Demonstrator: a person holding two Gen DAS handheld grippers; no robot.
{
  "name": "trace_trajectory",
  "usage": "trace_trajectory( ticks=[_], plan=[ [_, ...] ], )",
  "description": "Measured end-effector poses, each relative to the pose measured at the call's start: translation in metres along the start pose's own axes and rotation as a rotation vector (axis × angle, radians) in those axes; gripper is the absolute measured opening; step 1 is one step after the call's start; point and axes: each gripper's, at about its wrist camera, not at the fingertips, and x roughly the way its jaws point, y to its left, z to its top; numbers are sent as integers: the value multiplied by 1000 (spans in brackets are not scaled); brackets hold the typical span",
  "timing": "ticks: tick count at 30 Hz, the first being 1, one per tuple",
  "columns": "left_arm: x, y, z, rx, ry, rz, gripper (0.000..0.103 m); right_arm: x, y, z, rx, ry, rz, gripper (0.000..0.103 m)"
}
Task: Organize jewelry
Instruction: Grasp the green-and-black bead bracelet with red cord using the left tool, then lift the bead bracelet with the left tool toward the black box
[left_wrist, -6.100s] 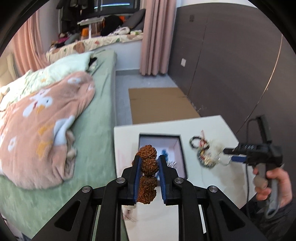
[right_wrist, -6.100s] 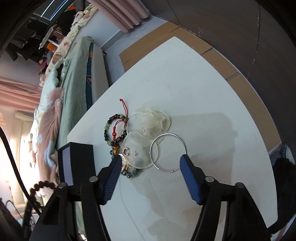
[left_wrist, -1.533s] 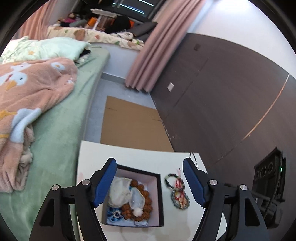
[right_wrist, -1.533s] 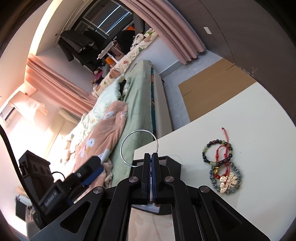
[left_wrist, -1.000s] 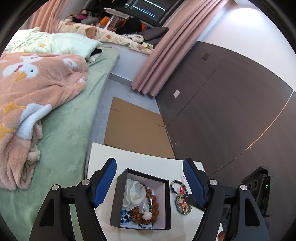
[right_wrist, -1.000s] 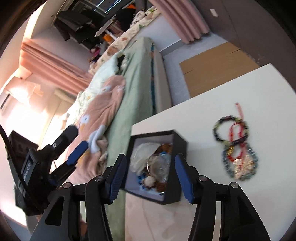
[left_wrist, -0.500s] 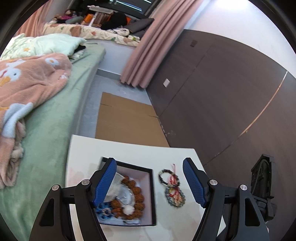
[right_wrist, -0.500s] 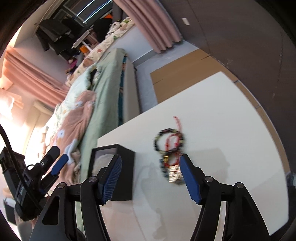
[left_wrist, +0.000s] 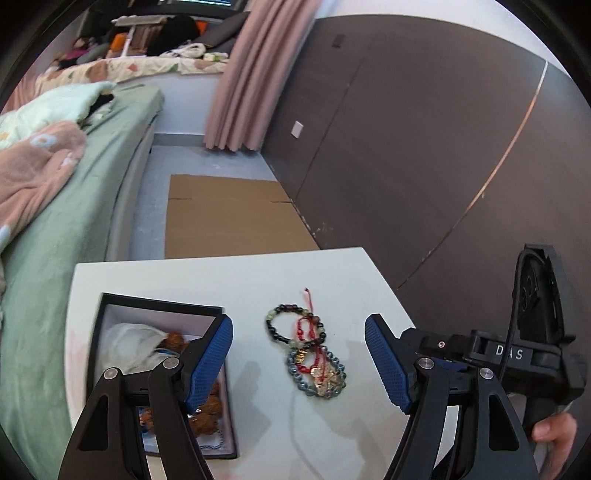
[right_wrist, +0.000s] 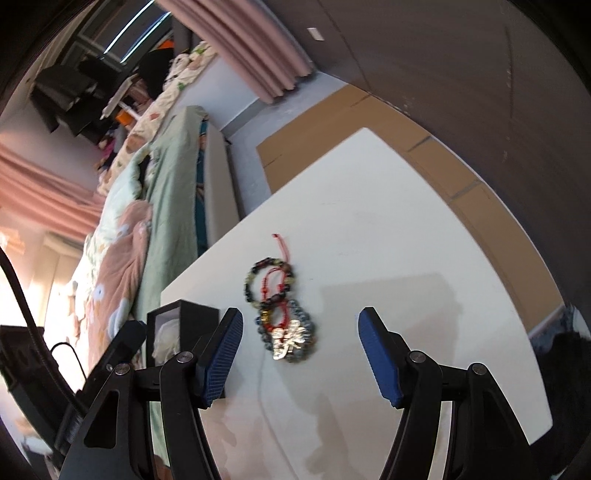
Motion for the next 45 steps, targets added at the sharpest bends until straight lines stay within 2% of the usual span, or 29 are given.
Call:
trace_trajectory(
  ticks=[5,13,18,24,29,31,32,33,34,38,45],
  plan=[
    [19,-14,-5,51,35,11,65,-4,-13,3,39,4,-39,66],
    [54,-31,-11,129,107,32,38,-14,-23,7,39,-5,-67,66],
    [74,-44,-16,181,135,39,29,-17,-33,9,69,3,-67,66],
    [93,-50,-18,210,160,51,28,-17,-43,10,101,20,-65,66],
    [116,-47,-26,227,224,95,27,-15,-50,10,128,44,-67,66],
    [116,-49,-27,242,213,110,26,-14,-52,10,139,50,-65,66],
    [116,-50,-28,254,212,121,23,-14,-53,11,141,52,-66,66],
    [116,-50,-29,267,211,140,13,-13,-54,11,144,54,-67,66],
    [116,-50,-30,277,208,160,9,-13,-54,11,145,56,-67,66],
    [111,-45,-28,244,221,136,8,-10,-52,9,139,66,-69,66],
    [69,-46,-14,210,140,57,8,-1,-42,8,110,82,-80,66]
  ],
)
